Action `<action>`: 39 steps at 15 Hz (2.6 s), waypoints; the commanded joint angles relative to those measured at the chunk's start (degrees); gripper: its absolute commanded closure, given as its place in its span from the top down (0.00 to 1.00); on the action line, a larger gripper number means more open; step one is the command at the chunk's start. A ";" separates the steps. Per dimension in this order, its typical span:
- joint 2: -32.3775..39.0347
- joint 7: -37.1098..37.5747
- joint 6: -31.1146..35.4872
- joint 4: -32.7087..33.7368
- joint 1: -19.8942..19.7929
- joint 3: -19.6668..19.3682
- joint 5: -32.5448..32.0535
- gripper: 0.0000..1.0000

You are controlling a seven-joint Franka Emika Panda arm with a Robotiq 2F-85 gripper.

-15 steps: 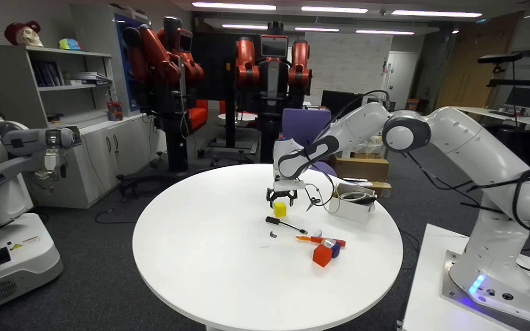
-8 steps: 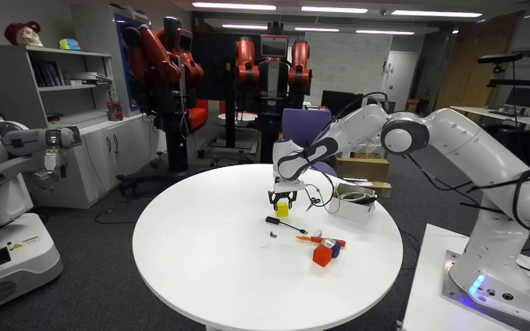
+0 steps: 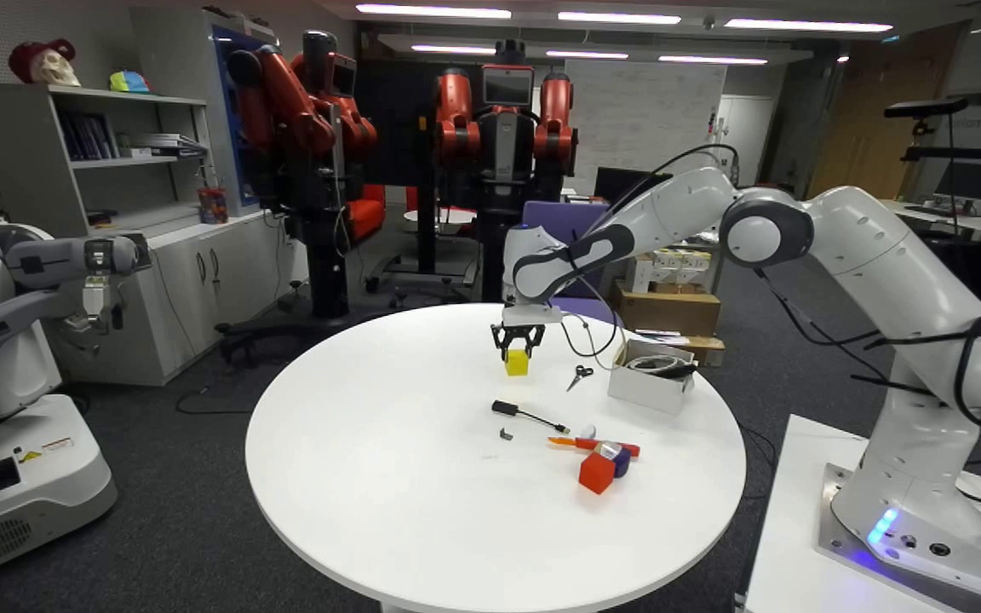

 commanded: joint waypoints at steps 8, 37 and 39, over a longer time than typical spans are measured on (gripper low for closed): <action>-20.17 8.40 -15.33 -19.12 -1.46 -10.86 -12.67 0.30; -36.53 10.37 -11.92 -35.76 -3.94 1.63 -16.87 1.00; -35.21 6.92 -8.59 -35.44 -3.39 3.66 -15.78 1.00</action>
